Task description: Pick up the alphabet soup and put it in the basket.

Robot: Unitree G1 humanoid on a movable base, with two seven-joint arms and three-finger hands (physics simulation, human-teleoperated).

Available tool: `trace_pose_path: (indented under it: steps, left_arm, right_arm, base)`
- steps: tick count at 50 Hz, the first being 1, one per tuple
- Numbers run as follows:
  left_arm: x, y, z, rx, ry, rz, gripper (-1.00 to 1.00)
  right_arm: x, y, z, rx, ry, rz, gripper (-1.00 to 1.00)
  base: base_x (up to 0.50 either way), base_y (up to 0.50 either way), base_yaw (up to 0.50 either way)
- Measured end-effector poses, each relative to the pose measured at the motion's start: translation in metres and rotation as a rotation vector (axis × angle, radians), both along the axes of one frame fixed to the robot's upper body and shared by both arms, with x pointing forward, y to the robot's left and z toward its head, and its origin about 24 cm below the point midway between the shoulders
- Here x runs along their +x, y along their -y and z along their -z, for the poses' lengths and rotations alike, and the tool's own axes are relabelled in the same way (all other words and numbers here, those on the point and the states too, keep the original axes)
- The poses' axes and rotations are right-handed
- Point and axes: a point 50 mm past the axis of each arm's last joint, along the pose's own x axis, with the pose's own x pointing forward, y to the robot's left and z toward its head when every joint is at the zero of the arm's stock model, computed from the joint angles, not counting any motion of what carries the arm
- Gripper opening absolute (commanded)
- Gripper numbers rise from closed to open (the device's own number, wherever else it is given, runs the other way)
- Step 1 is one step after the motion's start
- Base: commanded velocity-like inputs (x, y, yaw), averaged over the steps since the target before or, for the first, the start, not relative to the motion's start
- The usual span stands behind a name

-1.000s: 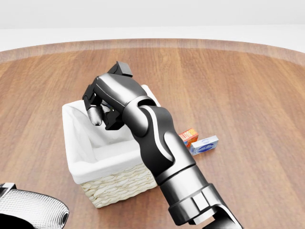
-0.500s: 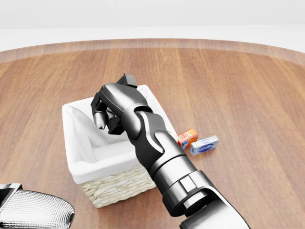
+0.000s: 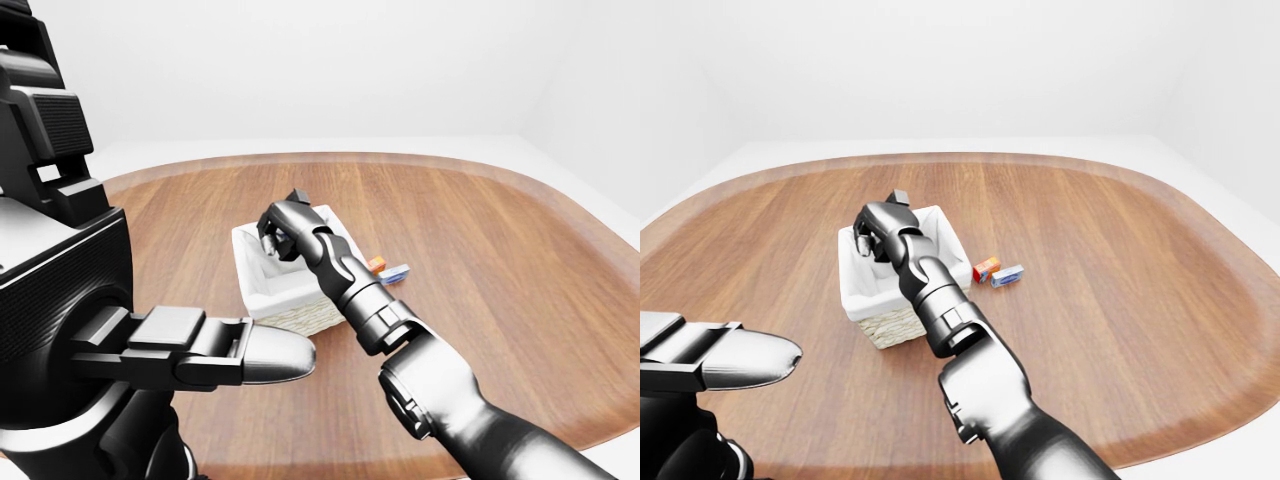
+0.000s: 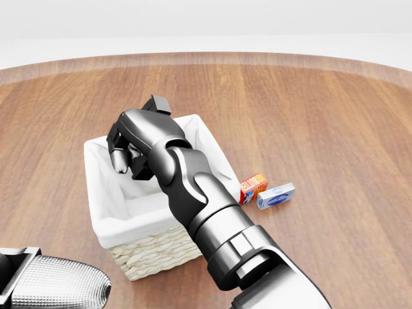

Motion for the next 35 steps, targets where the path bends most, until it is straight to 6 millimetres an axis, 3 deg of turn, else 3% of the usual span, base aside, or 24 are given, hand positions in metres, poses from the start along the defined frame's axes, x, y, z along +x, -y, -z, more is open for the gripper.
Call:
trace_pose_path:
  steps: [35]
  left_arm:
    - [0.0,0.0011,0.0001,0.012,0.003,-0.006,1.0]
  right_arm:
    - [0.006,0.0095,0.0034,0.015,-0.001,0.056,-0.92]
  base:
    - [0.0,0.0,0.0]
